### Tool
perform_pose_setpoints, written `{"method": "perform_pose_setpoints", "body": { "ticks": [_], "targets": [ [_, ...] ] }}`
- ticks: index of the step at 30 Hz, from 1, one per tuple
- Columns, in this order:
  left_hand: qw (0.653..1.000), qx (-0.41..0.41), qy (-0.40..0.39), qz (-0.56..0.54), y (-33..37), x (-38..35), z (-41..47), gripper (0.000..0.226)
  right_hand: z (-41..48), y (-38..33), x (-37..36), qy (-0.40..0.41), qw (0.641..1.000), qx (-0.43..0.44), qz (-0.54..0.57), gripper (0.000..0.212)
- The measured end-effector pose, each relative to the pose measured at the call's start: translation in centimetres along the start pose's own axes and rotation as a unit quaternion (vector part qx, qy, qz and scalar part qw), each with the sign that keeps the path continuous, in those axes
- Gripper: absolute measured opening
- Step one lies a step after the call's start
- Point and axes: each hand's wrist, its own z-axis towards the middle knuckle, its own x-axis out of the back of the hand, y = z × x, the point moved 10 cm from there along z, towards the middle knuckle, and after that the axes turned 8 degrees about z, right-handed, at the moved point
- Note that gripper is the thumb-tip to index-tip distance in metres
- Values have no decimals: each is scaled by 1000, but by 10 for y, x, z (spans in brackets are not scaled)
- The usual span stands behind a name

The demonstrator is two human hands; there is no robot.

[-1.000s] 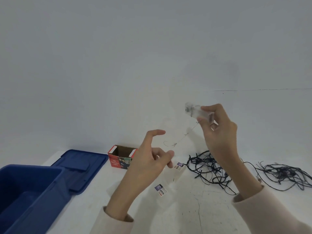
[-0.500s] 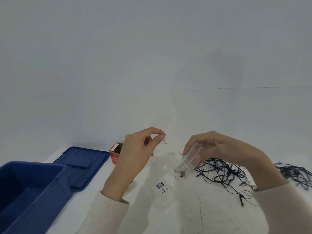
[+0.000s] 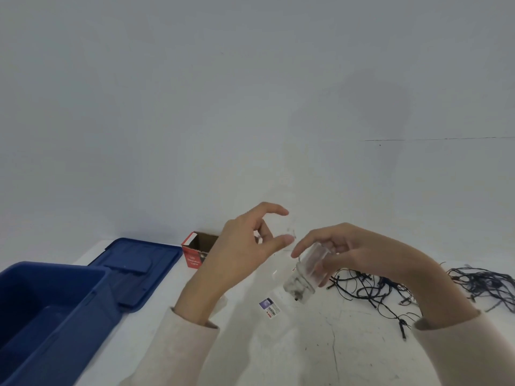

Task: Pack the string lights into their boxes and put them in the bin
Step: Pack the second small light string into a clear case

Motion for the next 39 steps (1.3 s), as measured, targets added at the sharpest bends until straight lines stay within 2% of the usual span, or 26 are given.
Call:
{"method": "perform_pose_setpoints", "body": {
  "ticks": [2, 5, 8, 10, 13, 19, 22, 25, 28, 34, 36, 39],
  "targets": [
    [998, -19, -9, 63, 4, -2, -1, 27, 1, -1, 2, 9, 1000, 4, -7, 26],
    [991, -54, 9, 124, 13, 0, 0, 12, 2, -2, 0, -1, 1000, 6, 0, 23],
    [995, -55, 27, 76, 13, 6, 3, 12, 2, 0, -1, -21, 1000, 6, 1, 25],
    [998, -19, 49, 23, -1, 17, 7, 13, -1, 1, 0, -34, 999, 11, 7, 26],
    [994, 35, 105, 25, -30, 35, 11, 20, -9, -1, 6, -40, 997, 27, 63, 27],
    [996, 79, 46, 7, -49, 4, 11, 19, -13, -10, 10, -50, 968, 97, 226, 26],
    [996, 86, 21, -29, -54, -14, 10, 18, -10, -17, 16, -10, 947, 137, 290, 26],
    [994, 92, 5, -60, -60, -28, 6, 20, -9, -18, 30, 69, 930, 162, 323, 29],
    [992, 101, -13, -75, -65, -40, -3, 18, -10, -13, 44, 161, 921, 172, 309, 30],
    [993, 76, -50, -73, -47, -60, -22, 14, -13, -6, 54, 274, 898, 188, 290, 31],
    [996, 58, -56, -40, -35, -62, -28, 13, -15, -4, 58, 315, 892, 187, 264, 29],
    [995, 19, -60, 75, -13, -56, -34, 20, -18, -4, 61, 360, 890, 179, 213, 27]
  ]
}}
